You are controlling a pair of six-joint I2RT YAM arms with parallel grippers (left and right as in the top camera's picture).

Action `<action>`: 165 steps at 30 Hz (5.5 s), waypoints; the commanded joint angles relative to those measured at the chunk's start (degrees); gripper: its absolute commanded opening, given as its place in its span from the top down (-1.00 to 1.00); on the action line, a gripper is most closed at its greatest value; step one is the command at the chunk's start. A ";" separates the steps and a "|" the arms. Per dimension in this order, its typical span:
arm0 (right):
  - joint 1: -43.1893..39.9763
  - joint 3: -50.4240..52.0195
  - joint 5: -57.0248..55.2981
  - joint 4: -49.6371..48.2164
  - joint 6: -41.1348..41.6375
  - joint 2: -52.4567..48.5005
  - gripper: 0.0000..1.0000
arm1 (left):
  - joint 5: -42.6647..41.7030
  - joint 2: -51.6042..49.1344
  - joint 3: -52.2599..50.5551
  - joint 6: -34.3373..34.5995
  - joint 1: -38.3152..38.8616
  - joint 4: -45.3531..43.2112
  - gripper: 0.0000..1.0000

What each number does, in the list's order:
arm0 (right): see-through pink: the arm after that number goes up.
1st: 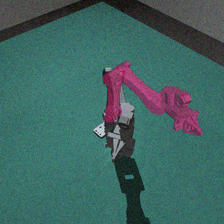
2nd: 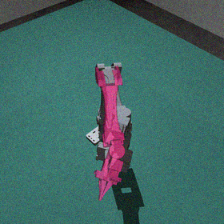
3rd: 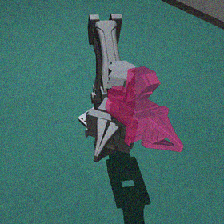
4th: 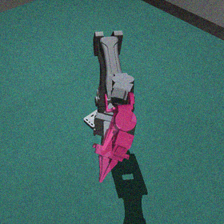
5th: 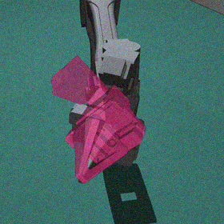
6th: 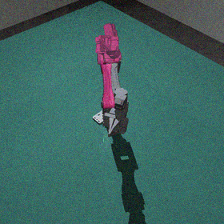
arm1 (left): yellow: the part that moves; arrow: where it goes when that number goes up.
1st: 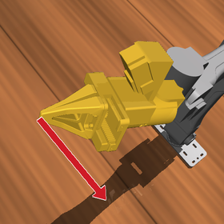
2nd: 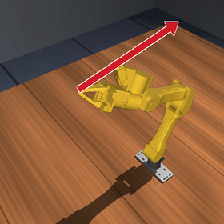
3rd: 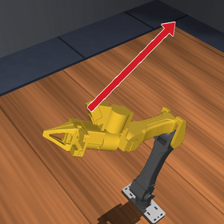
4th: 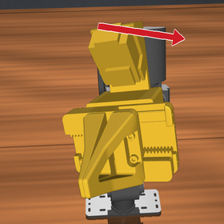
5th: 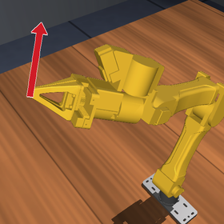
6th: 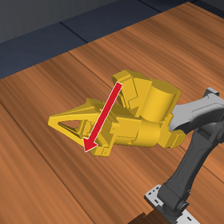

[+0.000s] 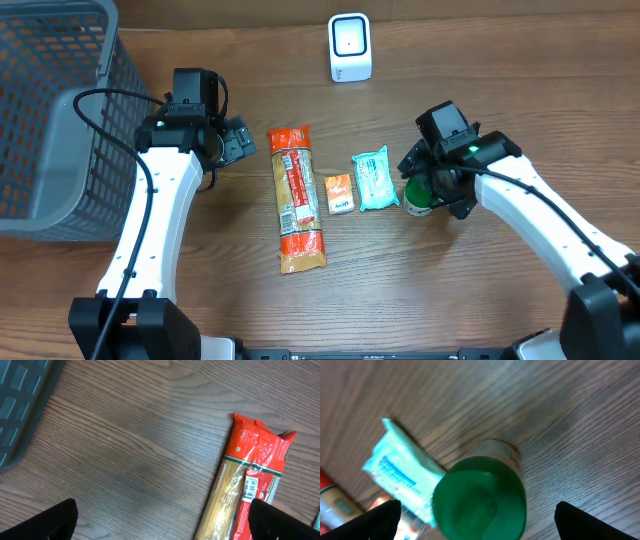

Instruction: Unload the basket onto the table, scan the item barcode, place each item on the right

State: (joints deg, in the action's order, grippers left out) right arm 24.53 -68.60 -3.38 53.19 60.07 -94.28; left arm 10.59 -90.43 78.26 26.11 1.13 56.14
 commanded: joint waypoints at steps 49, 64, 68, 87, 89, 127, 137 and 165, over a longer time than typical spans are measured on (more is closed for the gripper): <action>0.17 -5.16 3.06 8.48 -29.88 -4.15 -1.00 | 0.74 -0.28 0.11 -0.83 -0.02 -0.04 -1.00; 0.17 -4.09 -2.58 7.13 -25.29 -4.15 -1.00 | 0.74 -0.28 0.11 -0.83 -0.02 -0.04 -1.00; 0.17 -4.09 -2.60 6.64 -25.31 -4.17 -0.91 | 0.74 -0.28 0.11 -0.83 -0.02 -0.04 -1.00; 0.17 -3.65 -3.30 6.54 -24.81 -4.17 -0.84 | 0.74 -0.28 0.11 -0.83 -0.02 -0.04 -1.00; 0.17 -2.75 -4.00 6.32 -24.20 -4.17 -0.86 | 0.74 -0.28 0.11 -0.83 -0.02 -0.04 -1.00; 0.15 -0.76 -5.64 3.41 -32.76 -4.17 -0.89 | 0.74 -0.28 0.11 -0.83 -0.02 -0.04 -0.99; 0.15 -0.76 -5.84 3.17 -31.58 -4.17 -0.39 | 0.74 -0.28 0.11 -0.83 -0.02 -0.04 -1.00; 0.15 -0.76 0.83 -0.85 -38.36 -4.17 -1.00 | 0.74 -0.28 0.11 -0.83 -0.02 -0.04 -0.99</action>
State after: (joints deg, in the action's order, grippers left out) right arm 24.77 -69.63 -6.76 51.86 20.12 -98.65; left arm 10.59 -90.43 78.26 26.09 1.13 56.14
